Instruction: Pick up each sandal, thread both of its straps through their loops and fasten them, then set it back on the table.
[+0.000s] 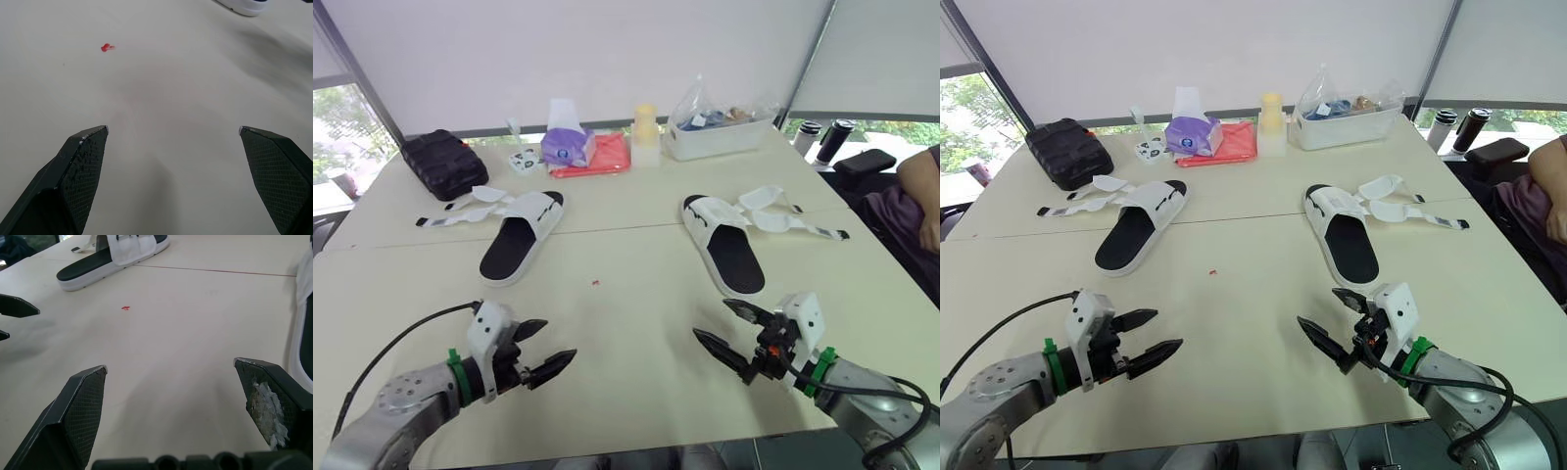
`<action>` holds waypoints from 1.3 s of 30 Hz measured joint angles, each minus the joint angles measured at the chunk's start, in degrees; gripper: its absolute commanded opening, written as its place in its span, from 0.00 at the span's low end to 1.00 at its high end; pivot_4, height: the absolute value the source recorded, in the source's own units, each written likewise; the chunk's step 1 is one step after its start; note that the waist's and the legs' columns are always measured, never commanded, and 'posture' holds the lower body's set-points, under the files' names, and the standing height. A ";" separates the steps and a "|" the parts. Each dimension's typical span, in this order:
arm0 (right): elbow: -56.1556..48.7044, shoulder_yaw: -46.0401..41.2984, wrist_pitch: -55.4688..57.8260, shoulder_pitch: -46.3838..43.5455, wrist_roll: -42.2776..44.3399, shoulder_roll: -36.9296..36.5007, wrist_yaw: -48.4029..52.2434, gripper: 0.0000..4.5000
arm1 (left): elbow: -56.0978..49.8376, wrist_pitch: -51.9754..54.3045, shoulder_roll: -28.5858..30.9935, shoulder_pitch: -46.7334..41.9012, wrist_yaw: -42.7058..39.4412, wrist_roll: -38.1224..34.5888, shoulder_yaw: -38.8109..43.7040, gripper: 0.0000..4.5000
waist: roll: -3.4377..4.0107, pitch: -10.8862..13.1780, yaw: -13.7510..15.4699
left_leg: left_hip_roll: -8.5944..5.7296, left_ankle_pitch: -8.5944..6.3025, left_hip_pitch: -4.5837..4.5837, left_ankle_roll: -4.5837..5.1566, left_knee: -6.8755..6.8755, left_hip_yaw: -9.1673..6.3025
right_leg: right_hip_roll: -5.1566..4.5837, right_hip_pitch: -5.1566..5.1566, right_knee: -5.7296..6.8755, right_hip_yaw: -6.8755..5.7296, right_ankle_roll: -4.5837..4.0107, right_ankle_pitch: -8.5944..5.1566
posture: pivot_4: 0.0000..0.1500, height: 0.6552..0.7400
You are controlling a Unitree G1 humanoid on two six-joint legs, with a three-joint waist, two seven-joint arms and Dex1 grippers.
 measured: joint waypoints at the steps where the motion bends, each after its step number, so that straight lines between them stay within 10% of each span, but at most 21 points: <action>1: 0.02 0.00 -0.18 -0.04 -0.06 0.00 0.10 1.00 | 0.38 -0.05 -0.02 0.19 -0.04 0.00 0.32 0.99 | 0.00 0.00 0.01 | 0.00 0.00 -0.01 0.00 0.00 0.00 | 0.00 -0.01 0.00 0.00 0.00 0.00 | 1.00 1.00; 27: 3.23 1.96 -7.44 -3.03 -8.69 1.46 -3.50 1.00 | 4.26 -1.44 -1.82 -3.63 0.06 0.18 0.86 0.99 | 0.00 -0.01 0.01 | 0.00 0.06 -0.23 -0.11 0.05 0.01 | 0.00 -0.25 0.01 0.06 -0.04 0.05 | 1.00 1.00; 39: 44.38 15.23 -34.86 -32.41 -45.99 -4.13 -16.64 1.00 | 6.60 7.28 5.15 -19.23 -6.37 -7.40 -0.75 0.99 | -0.08 0.03 -1.12 | 0.19 0.26 -0.01 -0.42 0.04 0.78 | 0.34 -0.39 0.09 0.78 -0.13 0.29 | 1.00 1.00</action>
